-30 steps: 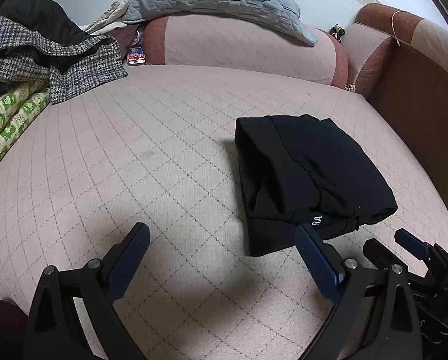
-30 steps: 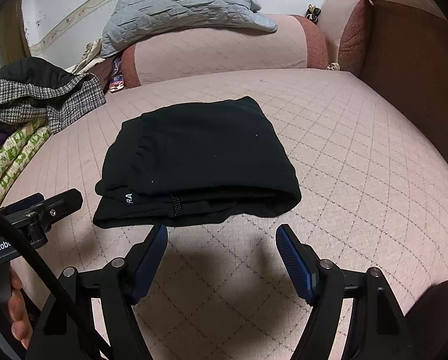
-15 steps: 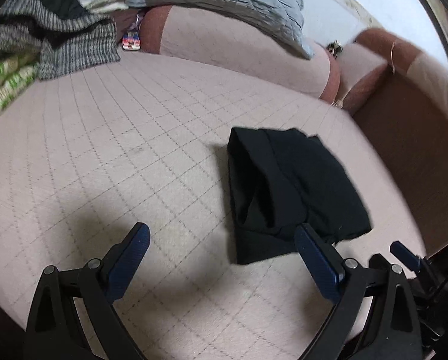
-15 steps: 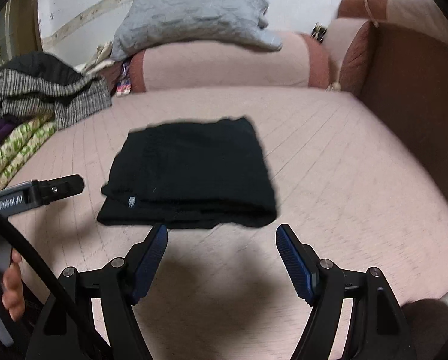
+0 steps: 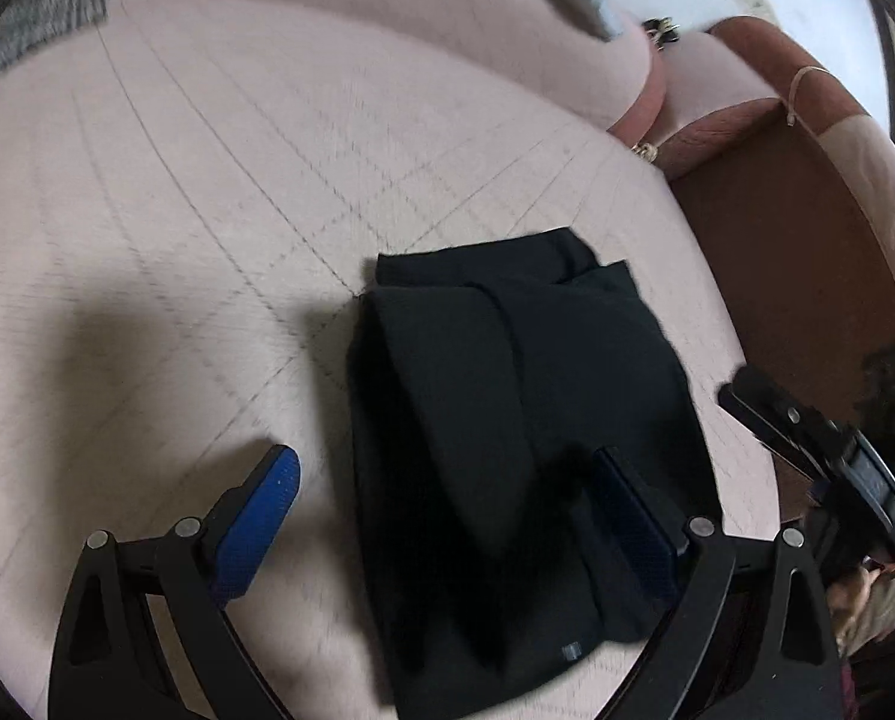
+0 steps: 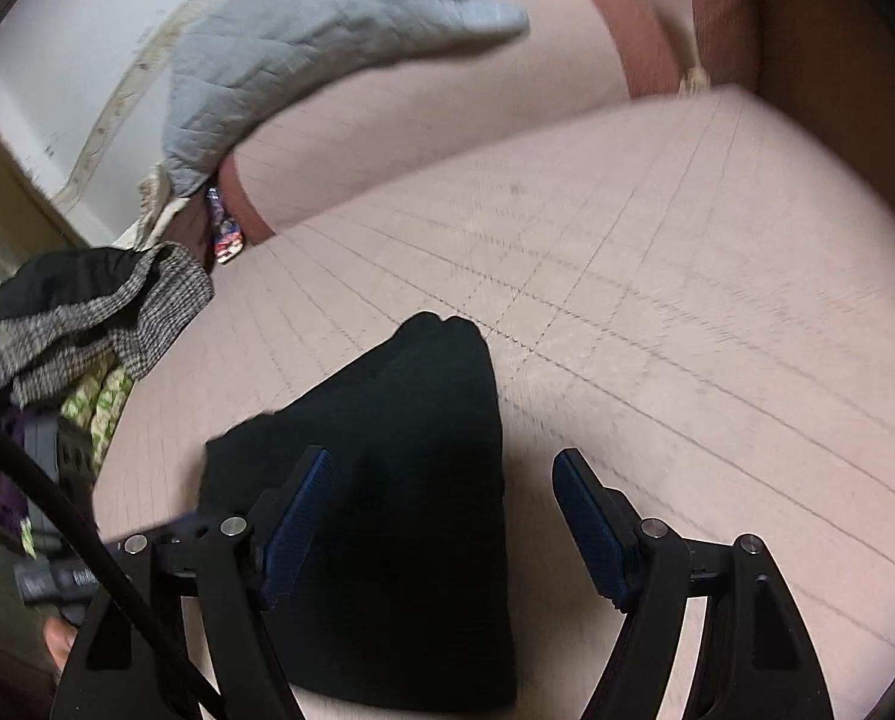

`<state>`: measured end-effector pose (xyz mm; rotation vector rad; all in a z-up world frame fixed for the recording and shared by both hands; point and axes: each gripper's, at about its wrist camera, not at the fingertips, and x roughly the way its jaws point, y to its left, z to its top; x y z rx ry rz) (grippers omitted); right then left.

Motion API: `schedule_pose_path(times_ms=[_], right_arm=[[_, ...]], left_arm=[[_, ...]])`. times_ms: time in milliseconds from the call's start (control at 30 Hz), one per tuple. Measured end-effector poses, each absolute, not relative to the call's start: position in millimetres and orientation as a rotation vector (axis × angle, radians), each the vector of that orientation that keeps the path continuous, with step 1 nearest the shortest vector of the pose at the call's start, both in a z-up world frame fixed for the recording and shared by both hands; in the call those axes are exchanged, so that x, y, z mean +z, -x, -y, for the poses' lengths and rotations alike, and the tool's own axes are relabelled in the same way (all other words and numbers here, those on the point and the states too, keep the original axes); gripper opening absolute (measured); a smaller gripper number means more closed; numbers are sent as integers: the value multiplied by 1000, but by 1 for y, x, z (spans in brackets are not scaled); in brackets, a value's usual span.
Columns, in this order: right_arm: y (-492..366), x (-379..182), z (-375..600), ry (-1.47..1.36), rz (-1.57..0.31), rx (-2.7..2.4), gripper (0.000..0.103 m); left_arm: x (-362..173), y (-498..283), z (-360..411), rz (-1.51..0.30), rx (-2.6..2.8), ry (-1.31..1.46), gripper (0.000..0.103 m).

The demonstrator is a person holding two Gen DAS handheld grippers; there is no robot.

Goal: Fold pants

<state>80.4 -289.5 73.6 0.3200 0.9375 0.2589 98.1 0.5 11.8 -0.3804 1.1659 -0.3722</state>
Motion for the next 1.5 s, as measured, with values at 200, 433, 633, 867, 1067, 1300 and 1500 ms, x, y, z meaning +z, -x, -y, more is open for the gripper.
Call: schedule_pose_path(times_ms=[200,433,633,867,1067,1300,1500], right_arm=[[-138,29,279,-407,-1075,376,80],[-135,35,257,-328,-1100,413,26],[-114,86,231,-291,-1002,465,22],[-136,115,203,-282,-964,499,22],[-186,85,180,-236,-1013,417,22],[-218,42,171,-145,-1067,273,39],[-202,69,208,-273,-979,260,51]], left_arm=[[7,-122,19,-1137,-462,326,103],[18,-115,28,-1111,-489,304,41],[50,-106,11,-1064,-490,363,37],[76,-137,-23,-1017,-439,444,37],[50,-186,-34,-1083,-341,394,38],[13,-209,-59,-1162,-306,520,59],[47,-192,-100,-1075,-311,611,60]])
